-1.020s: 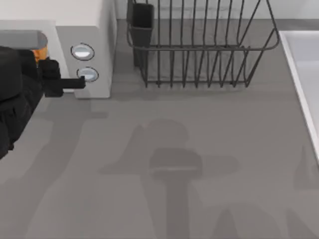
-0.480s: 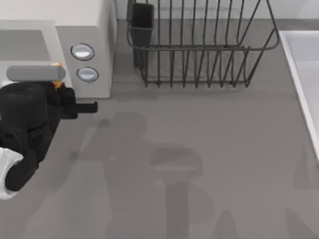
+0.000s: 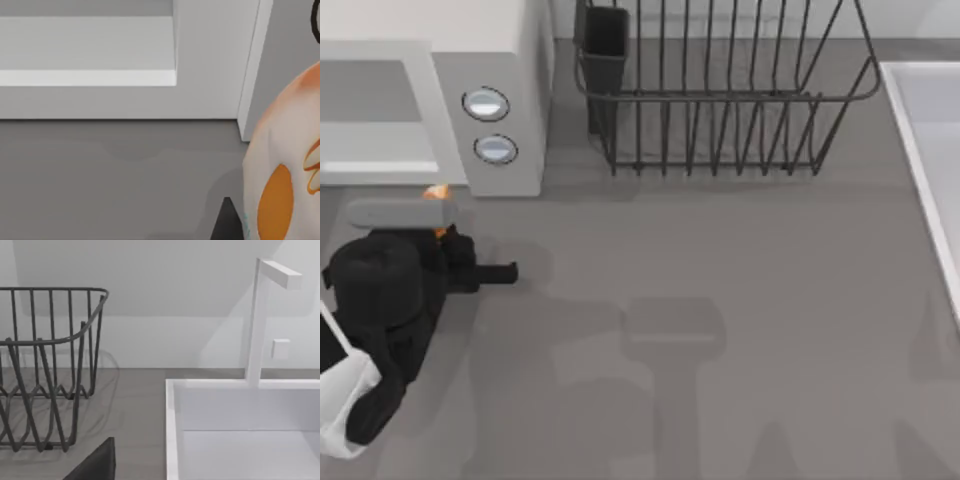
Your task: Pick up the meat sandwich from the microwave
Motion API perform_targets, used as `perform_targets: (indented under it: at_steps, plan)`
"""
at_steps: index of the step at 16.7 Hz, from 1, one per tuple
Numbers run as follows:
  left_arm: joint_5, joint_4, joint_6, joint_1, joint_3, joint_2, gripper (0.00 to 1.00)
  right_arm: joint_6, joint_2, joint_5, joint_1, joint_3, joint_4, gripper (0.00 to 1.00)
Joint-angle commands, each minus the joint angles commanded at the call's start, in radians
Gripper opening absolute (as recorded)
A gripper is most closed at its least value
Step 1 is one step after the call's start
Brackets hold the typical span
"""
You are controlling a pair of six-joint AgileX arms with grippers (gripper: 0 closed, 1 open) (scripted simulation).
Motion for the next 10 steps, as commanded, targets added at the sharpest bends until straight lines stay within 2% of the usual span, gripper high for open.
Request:
perform_targets:
  at_steps: [4, 10]
  plan:
    - [0.000, 0.002, 0.000, 0.000, -0.001, 0.002, 0.00, 0.000, 0.000, 0.000, 0.000, 0.000, 0.000, 1.00]
    - [0.000, 0.002, 0.000, 0.000, -0.001, 0.002, 0.45, 0.000, 0.000, 0.000, 0.000, 0.000, 0.000, 1.00]
